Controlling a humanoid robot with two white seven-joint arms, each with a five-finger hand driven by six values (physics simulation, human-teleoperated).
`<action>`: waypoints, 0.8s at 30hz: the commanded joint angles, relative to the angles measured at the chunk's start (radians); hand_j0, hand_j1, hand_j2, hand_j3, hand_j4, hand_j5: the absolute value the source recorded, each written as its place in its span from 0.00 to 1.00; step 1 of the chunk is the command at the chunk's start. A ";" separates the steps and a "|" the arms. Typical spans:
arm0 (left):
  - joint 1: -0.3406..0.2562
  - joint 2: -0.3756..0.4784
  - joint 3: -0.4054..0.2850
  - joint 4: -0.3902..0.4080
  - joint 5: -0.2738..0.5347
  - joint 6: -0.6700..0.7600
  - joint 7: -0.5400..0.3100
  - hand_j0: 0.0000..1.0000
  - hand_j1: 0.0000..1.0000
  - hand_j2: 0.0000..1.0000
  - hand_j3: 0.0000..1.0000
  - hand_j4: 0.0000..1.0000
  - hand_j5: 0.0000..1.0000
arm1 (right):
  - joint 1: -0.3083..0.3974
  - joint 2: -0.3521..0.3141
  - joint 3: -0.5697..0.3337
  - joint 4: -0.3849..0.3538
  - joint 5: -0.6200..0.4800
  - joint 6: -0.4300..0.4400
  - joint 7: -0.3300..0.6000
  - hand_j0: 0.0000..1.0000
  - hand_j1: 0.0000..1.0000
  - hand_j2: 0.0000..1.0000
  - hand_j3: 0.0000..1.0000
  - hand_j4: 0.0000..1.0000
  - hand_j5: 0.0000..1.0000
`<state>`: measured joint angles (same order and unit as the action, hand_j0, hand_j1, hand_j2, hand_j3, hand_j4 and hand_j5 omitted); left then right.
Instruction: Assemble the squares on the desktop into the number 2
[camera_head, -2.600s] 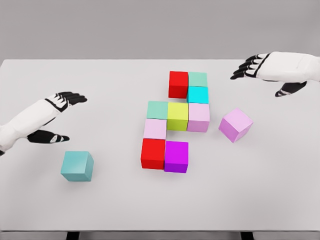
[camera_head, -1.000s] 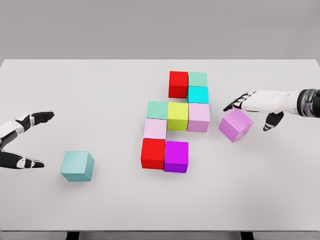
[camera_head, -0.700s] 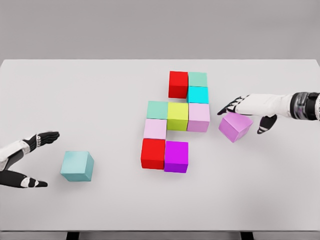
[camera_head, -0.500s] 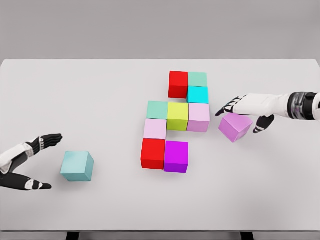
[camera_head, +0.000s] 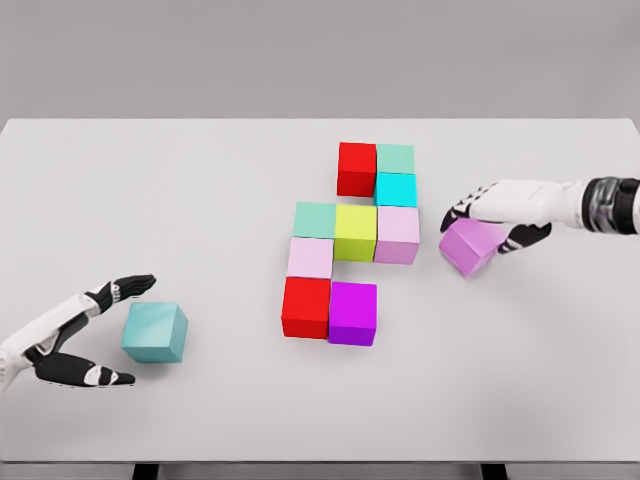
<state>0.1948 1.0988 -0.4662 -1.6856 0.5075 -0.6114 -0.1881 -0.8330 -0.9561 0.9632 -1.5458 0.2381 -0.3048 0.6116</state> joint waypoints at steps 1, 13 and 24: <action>-0.002 -0.013 0.001 0.001 -0.012 0.001 0.001 1.00 1.00 1.00 1.00 1.00 1.00 | 0.000 -0.003 -0.017 -0.004 0.000 -0.007 -0.001 0.61 0.61 0.61 0.61 0.61 0.61; -0.038 -0.062 -0.008 0.011 -0.046 0.001 0.002 1.00 1.00 1.00 1.00 1.00 1.00 | 0.017 -0.116 -0.124 -0.134 -0.002 -0.109 -0.001 0.58 0.58 0.58 0.58 0.58 0.58; -0.049 -0.099 -0.006 0.043 -0.078 0.001 0.002 1.00 1.00 1.00 1.00 1.00 1.00 | 0.021 -0.073 -0.123 -0.208 -0.003 -0.306 -0.001 0.61 0.61 0.61 0.61 0.61 0.61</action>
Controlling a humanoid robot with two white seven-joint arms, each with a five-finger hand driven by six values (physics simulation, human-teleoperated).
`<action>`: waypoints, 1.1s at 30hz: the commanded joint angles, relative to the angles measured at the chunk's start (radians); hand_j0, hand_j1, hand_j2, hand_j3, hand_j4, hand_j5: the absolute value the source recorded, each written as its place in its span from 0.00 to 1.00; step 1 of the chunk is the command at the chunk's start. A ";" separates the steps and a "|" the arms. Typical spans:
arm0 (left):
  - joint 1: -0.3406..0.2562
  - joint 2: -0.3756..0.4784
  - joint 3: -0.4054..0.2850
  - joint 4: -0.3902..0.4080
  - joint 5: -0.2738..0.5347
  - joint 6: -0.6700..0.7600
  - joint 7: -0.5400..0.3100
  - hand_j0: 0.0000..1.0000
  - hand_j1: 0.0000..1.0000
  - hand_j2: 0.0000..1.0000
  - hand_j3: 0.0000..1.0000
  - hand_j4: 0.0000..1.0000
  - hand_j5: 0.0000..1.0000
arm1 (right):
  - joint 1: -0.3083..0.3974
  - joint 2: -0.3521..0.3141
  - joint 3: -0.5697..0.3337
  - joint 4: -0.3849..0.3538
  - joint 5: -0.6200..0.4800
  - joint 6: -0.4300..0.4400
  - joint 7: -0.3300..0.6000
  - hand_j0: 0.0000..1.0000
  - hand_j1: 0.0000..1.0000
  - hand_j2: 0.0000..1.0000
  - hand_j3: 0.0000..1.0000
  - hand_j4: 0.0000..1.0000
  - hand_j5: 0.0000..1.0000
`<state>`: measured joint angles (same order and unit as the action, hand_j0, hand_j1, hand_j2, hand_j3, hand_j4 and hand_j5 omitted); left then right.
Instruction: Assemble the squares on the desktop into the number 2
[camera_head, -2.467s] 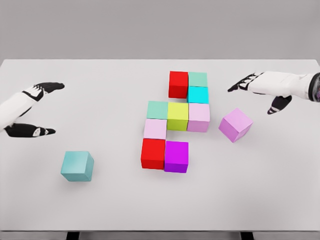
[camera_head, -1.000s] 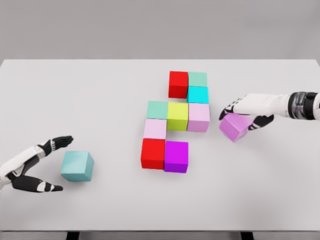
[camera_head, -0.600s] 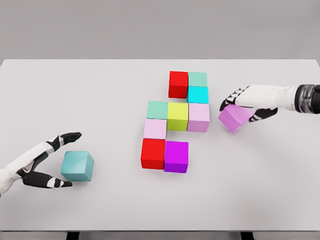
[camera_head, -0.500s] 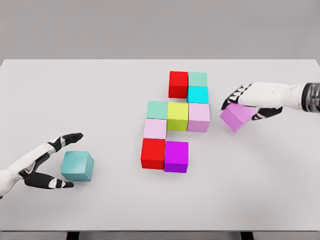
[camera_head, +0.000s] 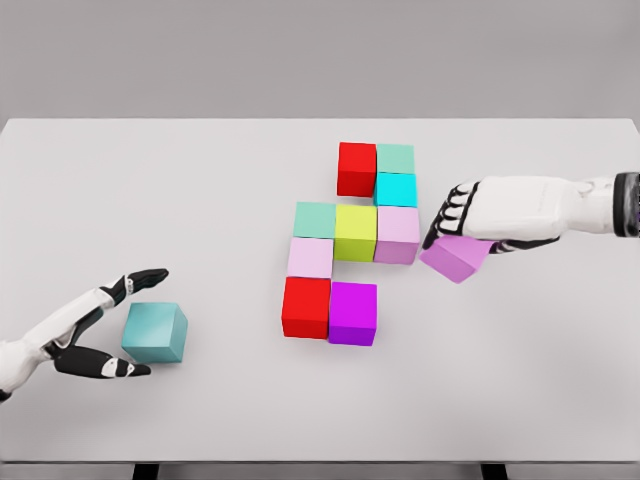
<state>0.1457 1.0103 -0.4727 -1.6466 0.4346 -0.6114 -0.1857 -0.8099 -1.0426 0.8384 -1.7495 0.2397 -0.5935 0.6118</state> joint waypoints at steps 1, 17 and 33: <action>-0.002 -0.012 0.000 0.010 -0.011 0.001 0.000 1.00 1.00 1.00 1.00 1.00 1.00 | -0.002 0.015 0.002 -0.004 -0.005 -0.017 -0.001 0.61 0.61 0.61 0.61 0.61 0.61; -0.014 -0.041 -0.006 0.039 -0.022 0.001 -0.003 0.99 0.99 0.99 0.99 0.99 0.99 | -0.003 0.022 0.159 -0.005 -0.016 -0.017 -0.001 0.61 0.61 0.61 0.61 0.61 0.61; -0.011 -0.068 -0.010 0.060 -0.039 0.001 0.000 0.83 0.83 0.83 0.83 0.83 0.83 | -0.005 0.029 0.177 -0.005 -0.014 -0.017 -0.001 1.00 1.00 1.00 1.00 1.00 1.00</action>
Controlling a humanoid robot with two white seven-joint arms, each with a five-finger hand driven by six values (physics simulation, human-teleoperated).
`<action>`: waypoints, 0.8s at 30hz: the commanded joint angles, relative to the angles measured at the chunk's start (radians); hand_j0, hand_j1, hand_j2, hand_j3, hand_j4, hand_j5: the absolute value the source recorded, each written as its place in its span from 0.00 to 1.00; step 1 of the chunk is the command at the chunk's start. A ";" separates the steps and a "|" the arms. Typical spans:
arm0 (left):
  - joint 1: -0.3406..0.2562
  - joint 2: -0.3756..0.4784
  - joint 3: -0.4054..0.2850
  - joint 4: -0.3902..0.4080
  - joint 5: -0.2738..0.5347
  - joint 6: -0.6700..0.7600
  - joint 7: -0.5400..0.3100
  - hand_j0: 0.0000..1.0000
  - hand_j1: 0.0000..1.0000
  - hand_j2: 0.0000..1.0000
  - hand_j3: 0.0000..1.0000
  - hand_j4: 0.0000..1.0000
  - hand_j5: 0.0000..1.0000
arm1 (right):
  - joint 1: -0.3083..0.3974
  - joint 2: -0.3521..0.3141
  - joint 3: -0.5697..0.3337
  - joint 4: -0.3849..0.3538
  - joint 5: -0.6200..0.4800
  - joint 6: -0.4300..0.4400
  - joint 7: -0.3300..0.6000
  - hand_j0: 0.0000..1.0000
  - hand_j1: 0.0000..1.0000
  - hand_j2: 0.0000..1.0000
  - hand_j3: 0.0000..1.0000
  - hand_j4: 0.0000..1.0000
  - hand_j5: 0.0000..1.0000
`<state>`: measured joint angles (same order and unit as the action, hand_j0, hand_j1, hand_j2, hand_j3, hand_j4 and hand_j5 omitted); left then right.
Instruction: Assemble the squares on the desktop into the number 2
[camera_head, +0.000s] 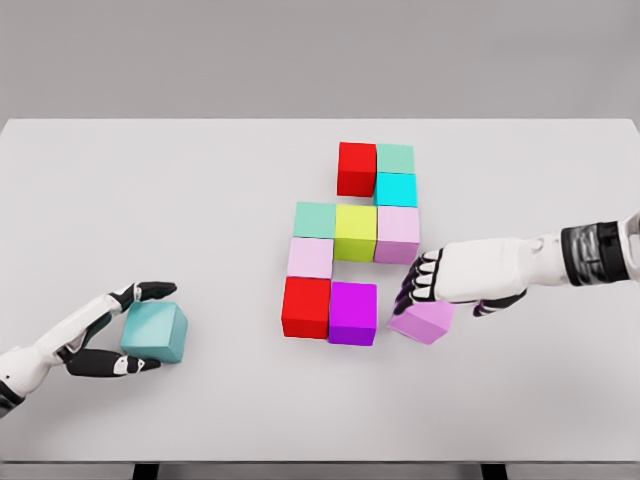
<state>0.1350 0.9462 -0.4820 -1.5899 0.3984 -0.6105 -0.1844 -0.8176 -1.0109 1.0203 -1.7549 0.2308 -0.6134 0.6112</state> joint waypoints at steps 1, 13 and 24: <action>0.000 -0.004 -0.003 0.004 -0.003 0.000 -0.001 0.82 0.82 0.82 0.82 0.82 0.82 | 0.000 -0.005 -0.011 0.000 -0.005 0.003 0.000 1.00 1.00 1.00 1.00 1.00 1.00; 0.006 0.003 -0.003 -0.004 0.004 0.000 0.000 0.42 0.42 0.42 0.42 0.42 0.42 | 0.023 -0.225 -0.134 0.017 -0.103 0.003 0.000 1.00 1.00 1.00 1.00 1.00 1.00; -0.067 0.009 0.007 -0.039 0.010 0.000 0.000 0.43 0.43 0.43 0.43 0.43 0.43 | 0.046 -0.193 -0.034 0.008 -0.114 0.003 0.000 1.00 1.00 1.00 1.00 1.00 1.00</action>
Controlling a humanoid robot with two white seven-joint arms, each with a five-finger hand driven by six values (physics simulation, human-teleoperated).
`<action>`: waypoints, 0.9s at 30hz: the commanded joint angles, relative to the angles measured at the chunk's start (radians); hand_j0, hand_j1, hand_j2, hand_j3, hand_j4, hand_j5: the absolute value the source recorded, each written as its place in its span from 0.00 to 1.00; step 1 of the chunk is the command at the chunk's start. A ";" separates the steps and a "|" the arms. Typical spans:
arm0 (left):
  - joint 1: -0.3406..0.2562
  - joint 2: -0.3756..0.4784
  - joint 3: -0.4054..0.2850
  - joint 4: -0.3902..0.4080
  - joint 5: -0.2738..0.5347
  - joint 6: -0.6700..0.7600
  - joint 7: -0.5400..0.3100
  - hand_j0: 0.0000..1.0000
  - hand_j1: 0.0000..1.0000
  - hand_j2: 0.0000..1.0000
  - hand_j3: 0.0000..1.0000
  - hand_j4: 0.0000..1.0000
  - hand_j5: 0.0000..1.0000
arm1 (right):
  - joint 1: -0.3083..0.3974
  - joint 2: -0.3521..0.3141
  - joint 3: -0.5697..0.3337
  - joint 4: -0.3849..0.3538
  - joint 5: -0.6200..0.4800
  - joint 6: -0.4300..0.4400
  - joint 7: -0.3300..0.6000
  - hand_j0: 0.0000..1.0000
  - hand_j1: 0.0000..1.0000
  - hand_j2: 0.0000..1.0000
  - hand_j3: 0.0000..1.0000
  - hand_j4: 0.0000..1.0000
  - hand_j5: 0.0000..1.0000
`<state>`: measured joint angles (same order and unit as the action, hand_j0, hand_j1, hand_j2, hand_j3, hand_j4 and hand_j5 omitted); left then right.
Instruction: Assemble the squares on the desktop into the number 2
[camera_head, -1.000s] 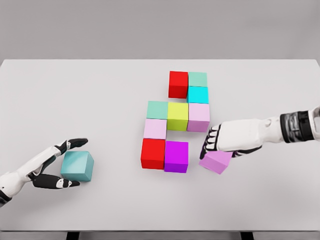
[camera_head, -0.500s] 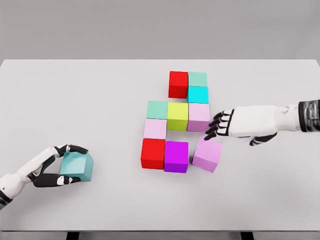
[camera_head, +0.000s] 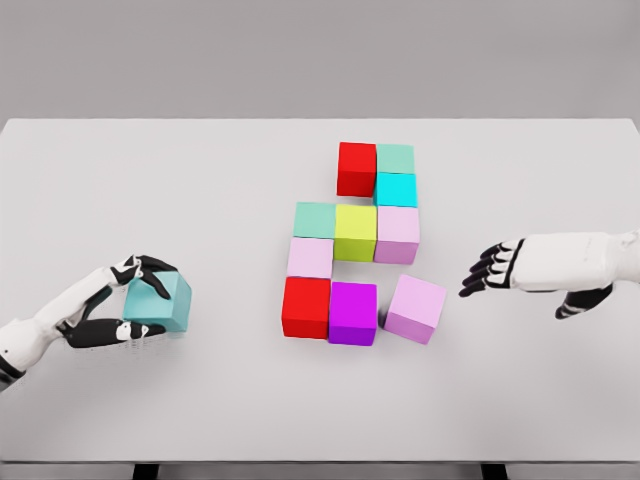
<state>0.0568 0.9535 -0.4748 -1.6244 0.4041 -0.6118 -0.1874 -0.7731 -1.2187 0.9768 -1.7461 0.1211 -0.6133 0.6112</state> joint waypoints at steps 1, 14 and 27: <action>-0.005 0.001 -0.001 -0.006 0.002 0.001 0.003 0.43 0.43 0.43 0.43 0.43 0.43 | 0.000 0.027 0.010 -0.001 -0.005 0.002 0.000 1.00 1.00 1.00 1.00 1.00 1.00; -0.233 -0.094 -0.019 -0.034 -0.002 0.161 -0.014 0.43 0.43 0.43 0.43 0.43 0.43 | -0.009 0.074 -0.004 0.022 0.025 0.002 0.000 1.00 1.00 1.00 1.00 1.00 1.00; -0.520 -0.268 -0.172 0.141 -0.007 0.359 -0.132 0.43 0.43 0.43 0.43 0.43 0.43 | -0.009 0.105 0.025 0.123 0.190 0.041 0.000 1.00 1.00 1.00 1.00 1.00 1.00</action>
<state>-0.4770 0.7284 -0.6225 -1.5425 0.3950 -0.2677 -0.2856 -0.7822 -1.1224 1.0000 -1.6261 0.2714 -0.5813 0.6111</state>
